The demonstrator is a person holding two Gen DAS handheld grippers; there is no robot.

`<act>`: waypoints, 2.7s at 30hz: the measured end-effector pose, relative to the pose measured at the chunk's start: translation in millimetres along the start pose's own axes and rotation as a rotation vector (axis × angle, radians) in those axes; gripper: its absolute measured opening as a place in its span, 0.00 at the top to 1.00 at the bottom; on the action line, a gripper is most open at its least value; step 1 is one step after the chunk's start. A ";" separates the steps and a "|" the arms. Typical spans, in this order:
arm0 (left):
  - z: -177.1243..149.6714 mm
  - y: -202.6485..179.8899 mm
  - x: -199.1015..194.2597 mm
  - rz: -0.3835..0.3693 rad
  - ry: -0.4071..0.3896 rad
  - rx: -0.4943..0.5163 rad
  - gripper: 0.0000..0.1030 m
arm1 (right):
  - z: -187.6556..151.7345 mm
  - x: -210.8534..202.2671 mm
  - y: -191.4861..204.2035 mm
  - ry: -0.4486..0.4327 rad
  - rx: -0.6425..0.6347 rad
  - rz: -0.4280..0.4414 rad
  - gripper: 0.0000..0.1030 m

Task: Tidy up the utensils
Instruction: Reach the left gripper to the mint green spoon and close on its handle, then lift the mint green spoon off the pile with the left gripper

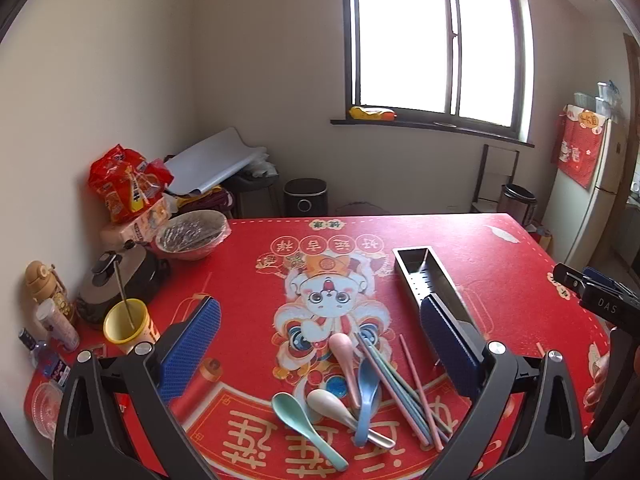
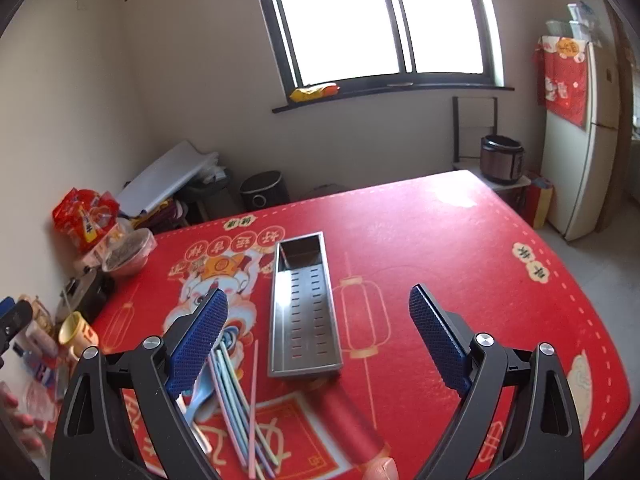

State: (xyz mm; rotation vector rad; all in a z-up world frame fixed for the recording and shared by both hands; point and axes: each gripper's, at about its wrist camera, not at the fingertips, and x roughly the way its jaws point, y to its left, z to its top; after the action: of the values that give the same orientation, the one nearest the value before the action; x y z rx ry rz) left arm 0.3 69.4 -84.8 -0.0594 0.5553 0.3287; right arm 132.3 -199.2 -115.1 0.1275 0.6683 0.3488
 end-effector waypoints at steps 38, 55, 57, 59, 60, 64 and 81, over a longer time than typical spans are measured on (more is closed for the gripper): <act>-184.7 52.8 148.1 -0.071 0.574 -0.494 0.73 | -67.0 59.6 -7.8 0.304 -0.217 0.035 0.13; -181.2 23.9 142.7 -0.160 0.581 -0.350 0.94 | -69.2 52.3 -8.3 0.294 -0.207 0.048 0.14; -181.1 23.7 142.6 -0.157 0.585 -0.340 0.94 | -69.5 52.7 -8.6 0.299 -0.202 0.060 0.14; -180.9 24.3 141.9 -0.149 0.587 -0.331 0.94 | -69.5 53.2 -8.5 0.301 -0.199 0.070 0.14; -180.9 25.1 141.8 -0.146 0.588 -0.331 0.94 | -69.3 53.5 -8.0 0.303 -0.198 0.075 0.14; -183.1 30.0 139.9 -0.123 0.595 -0.326 0.90 | -70.2 54.9 -4.5 0.308 -0.197 0.087 0.14; -188.4 33.7 141.1 -0.082 0.640 -0.245 0.84 | -68.6 63.0 8.3 0.322 -0.205 0.121 0.14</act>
State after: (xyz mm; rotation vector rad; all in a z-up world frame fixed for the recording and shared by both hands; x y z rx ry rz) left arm 6.4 115.2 -318.0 -0.4340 1.1402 0.2943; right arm 133.0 -168.7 -203.5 -0.0868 0.9400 0.5586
